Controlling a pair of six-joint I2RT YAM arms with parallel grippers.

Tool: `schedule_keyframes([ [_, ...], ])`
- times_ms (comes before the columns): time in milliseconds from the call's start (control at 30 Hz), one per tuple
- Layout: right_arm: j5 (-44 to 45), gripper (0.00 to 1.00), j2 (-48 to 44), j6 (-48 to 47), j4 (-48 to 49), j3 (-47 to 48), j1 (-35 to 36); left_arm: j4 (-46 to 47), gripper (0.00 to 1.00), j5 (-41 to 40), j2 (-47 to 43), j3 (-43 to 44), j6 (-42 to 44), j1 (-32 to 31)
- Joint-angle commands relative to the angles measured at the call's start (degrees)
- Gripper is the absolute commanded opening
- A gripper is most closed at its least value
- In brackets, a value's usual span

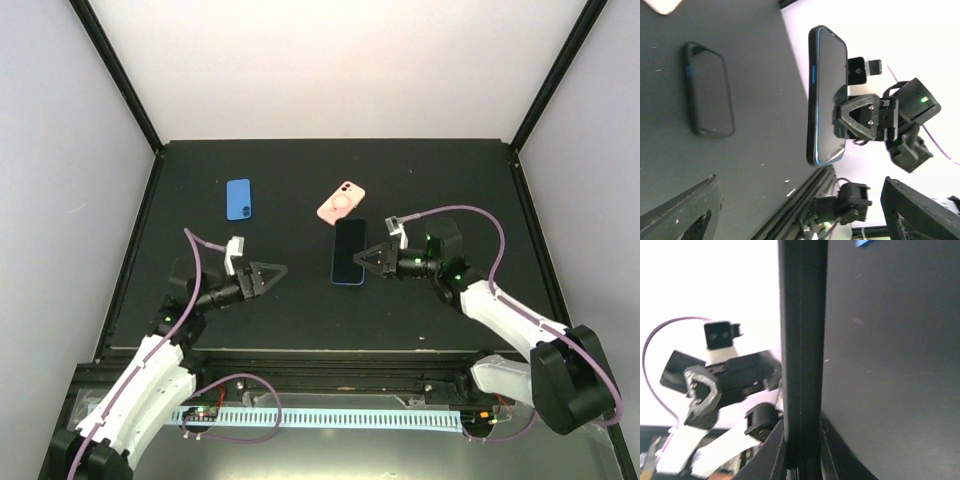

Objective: Put the phone into the phone case

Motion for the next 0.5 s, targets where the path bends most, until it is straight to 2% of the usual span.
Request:
schedule_keyframes([
  [0, -4.5, 0.14, -1.5, 12.52, 19.33, -1.11, 4.42, 17.81, 0.9, 2.19, 1.58, -1.19, -9.92, -3.55],
  [167, -2.94, 0.14, -0.22, 16.19, 24.2, 0.11, 9.08, 21.64, 0.91, 0.23, 5.7, 0.61, -10.52, -9.54],
  [267, -2.68, 0.14, 0.98, 18.53, 27.91, 0.26, 10.98, 21.64, 0.88, -0.57, 7.66, 1.69, -9.72, -10.91],
  [467, -1.17, 0.14, 2.56, 18.89, 28.88, 0.72, 13.91, 25.36, 0.84, -0.86, 10.91, 2.71, -10.59, -13.25],
])
